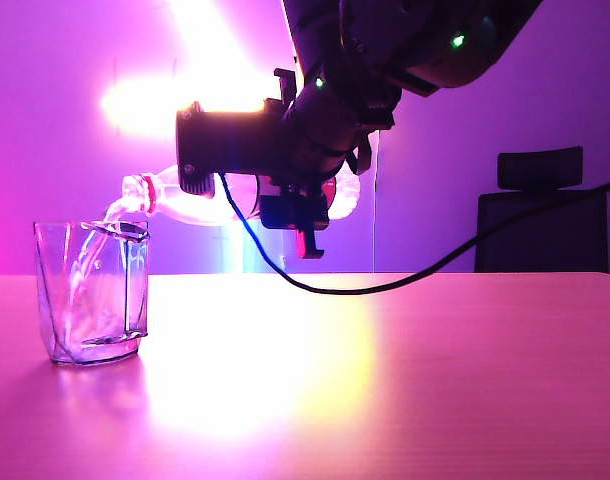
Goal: Pick up the mineral water bottle on the table and pour water into the mug until it's half full.
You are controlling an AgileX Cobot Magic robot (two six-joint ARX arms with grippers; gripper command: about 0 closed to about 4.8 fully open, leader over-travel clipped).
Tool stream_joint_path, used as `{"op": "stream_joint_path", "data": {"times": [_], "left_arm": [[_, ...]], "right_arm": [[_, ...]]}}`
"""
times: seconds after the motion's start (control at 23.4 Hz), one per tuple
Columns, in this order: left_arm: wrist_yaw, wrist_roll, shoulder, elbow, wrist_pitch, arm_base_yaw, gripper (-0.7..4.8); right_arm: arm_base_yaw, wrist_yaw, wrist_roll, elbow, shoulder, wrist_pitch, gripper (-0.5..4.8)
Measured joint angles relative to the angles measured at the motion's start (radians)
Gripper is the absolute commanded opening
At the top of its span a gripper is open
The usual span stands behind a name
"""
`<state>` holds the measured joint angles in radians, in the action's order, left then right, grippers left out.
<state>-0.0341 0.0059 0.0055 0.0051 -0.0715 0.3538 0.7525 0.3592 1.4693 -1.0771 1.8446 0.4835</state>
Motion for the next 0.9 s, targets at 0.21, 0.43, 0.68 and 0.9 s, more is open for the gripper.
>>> {"op": "stream_joint_path", "data": {"times": [0.21, 0.43, 0.68, 0.9], "left_arm": [[0.000, 0.000, 0.000, 0.000, 0.000, 0.000, -0.02], [0.000, 0.000, 0.000, 0.000, 0.000, 0.000, -0.02], [0.000, 0.000, 0.000, 0.000, 0.000, 0.000, -0.02], [0.000, 0.000, 0.000, 0.000, 0.000, 0.000, -0.02]], "right_arm": [[0.000, 0.005, 0.025, 0.000, 0.000, 0.016, 2.37], [0.000, 0.007, 0.032, 0.000, 0.000, 0.016, 2.37], [0.000, 0.028, 0.061, 0.000, 0.000, 0.025, 2.37], [0.006, 0.030, 0.062, 0.000, 0.000, 0.027, 2.37]]}}
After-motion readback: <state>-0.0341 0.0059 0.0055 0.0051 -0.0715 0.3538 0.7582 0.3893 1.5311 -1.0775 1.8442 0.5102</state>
